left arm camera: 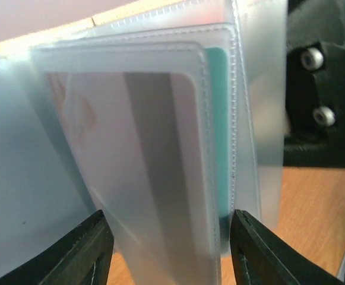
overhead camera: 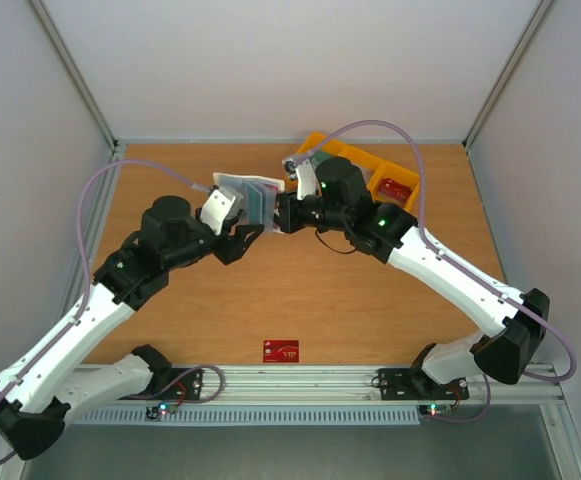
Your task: Take the credit cards out of the card holder
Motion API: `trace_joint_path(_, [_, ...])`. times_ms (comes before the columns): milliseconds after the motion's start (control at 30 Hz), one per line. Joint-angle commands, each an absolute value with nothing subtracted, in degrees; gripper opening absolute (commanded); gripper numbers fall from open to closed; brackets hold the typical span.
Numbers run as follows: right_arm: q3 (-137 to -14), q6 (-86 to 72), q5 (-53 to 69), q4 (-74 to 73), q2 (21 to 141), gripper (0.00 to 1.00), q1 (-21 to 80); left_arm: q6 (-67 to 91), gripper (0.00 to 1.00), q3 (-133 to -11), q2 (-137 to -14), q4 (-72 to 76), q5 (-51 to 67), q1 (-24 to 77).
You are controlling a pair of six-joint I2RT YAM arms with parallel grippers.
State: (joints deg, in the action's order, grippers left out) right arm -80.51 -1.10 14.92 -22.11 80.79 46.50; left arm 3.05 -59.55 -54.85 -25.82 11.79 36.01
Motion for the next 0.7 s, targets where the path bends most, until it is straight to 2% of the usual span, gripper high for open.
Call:
trace_joint_path(0, [-80.07, 2.35, 27.08, -17.65, 77.90, 0.01, 43.71, 2.33, 0.55, -56.97, -50.76, -20.98, 19.03, 34.54])
trace_joint_path(100, [-79.03, 1.76, 31.51, -15.40, 77.44, 0.01, 42.24, 4.49, 0.56, -55.13, -48.66, -19.62, 24.15, 32.80])
trace_joint_path(200, [-79.26, 2.10, 34.11, -14.34, 77.27, 0.01, 42.05, 6.98, 0.51, -53.95, -47.68, -19.94, 24.77, 30.73])
trace_joint_path(567, [-79.37, 3.60, 37.92, -13.65, 76.55, 0.01, 41.55, 4.93, 0.50, -54.54, -44.69, -17.28, 31.87, 27.81])
trace_joint_path(667, [-79.37, 3.45, 39.07, -13.37, 76.70, 0.01, 41.50, 2.60, 0.60, -55.89, -44.47, -16.98, 37.55, 27.36])
